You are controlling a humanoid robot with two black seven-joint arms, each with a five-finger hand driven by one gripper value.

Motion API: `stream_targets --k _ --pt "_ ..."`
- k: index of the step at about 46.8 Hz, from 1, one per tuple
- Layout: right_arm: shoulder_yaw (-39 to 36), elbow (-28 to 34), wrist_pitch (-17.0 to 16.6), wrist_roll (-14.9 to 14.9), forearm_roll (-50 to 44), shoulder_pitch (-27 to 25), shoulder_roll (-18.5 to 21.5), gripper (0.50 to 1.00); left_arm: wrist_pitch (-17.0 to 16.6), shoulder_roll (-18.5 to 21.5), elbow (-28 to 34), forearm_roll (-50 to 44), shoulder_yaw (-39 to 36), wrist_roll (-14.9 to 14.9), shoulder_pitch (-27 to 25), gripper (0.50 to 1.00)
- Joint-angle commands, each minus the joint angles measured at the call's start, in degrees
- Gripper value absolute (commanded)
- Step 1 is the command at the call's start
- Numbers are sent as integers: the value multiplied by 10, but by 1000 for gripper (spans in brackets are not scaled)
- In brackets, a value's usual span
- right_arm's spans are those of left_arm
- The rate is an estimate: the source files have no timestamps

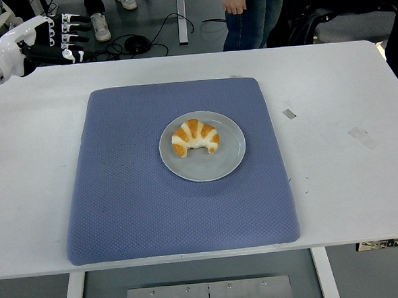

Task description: Place the bread on the plate

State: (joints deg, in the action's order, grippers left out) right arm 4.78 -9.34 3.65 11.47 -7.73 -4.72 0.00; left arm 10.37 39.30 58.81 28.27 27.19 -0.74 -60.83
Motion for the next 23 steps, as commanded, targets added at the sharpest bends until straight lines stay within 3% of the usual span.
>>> stream_targets --k 1,23 --pt "1 6 0 0 0 0 0 1000 1 5 0 -8 1 -1 0 846" --pt "1 6 0 0 0 -4 0 1000 2 5 0 -21 0 -1 0 846"
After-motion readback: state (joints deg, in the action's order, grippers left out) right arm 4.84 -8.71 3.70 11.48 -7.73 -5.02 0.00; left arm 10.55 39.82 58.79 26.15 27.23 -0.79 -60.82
